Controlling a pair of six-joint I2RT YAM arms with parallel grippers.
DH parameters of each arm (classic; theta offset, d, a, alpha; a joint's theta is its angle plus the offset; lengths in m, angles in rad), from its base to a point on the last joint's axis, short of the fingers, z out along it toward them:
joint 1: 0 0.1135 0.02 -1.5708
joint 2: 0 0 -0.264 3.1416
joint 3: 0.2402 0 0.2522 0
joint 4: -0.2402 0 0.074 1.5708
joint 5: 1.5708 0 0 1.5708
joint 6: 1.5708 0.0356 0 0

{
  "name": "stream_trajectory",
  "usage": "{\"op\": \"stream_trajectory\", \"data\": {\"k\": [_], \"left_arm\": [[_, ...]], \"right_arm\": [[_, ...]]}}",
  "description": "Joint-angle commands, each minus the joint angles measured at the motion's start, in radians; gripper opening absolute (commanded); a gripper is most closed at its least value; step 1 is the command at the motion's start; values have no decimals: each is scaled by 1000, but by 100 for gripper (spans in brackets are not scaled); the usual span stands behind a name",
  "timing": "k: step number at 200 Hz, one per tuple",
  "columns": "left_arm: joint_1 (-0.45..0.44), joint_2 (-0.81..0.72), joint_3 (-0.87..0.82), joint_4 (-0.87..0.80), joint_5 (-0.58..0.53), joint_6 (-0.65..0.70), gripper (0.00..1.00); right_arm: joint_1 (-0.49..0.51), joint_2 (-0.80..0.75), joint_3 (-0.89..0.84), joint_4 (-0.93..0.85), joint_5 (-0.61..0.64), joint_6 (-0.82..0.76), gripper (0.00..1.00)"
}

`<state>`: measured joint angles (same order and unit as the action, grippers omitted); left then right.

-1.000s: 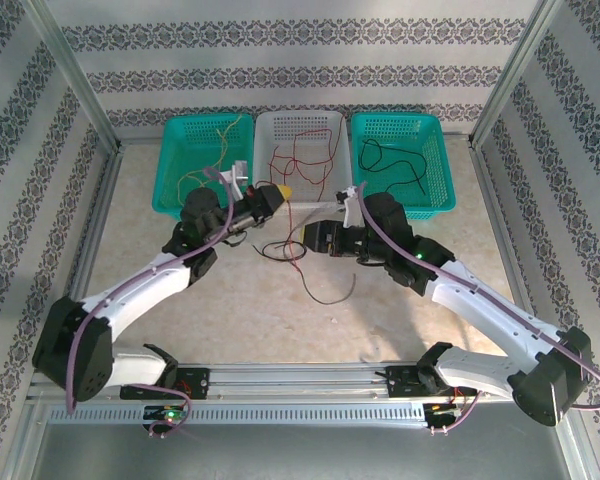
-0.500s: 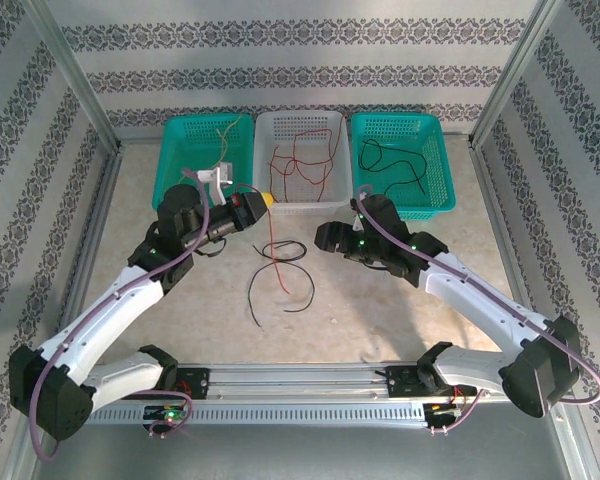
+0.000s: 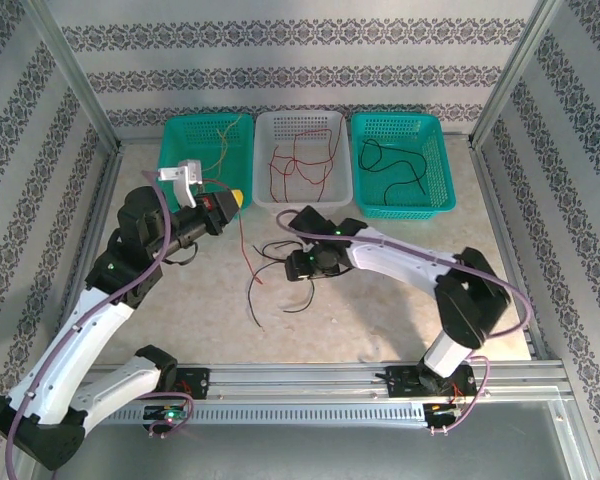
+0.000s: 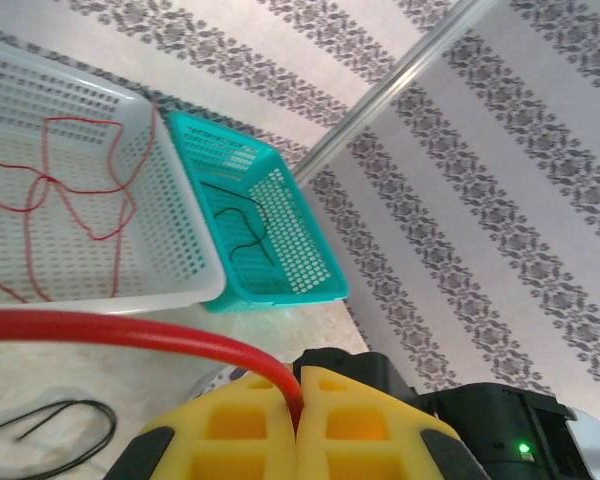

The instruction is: Untangle the cables

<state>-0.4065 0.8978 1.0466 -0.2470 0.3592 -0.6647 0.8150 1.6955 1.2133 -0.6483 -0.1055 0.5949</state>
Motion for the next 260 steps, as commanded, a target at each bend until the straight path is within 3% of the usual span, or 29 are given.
{"op": "stream_trajectory", "data": {"k": [1,73,160,227,260], "left_arm": [[31,-39,-17,-66,-25,31,0],[60,-102,-130,-29,26,-41,0],[60,-125,-172,4,57,-78,0],[61,-111,-214,53,69,-113,0],[60,-112,-216,57,67,-118,0]], "right_arm": [[7,86,82,-100,77,-152,61],[4,341,310,-181,100,-296,54],[-39,410,336,-207,144,-273,49],[-67,398,292,-163,86,-268,0],[-67,309,211,-101,102,-255,0]]}}
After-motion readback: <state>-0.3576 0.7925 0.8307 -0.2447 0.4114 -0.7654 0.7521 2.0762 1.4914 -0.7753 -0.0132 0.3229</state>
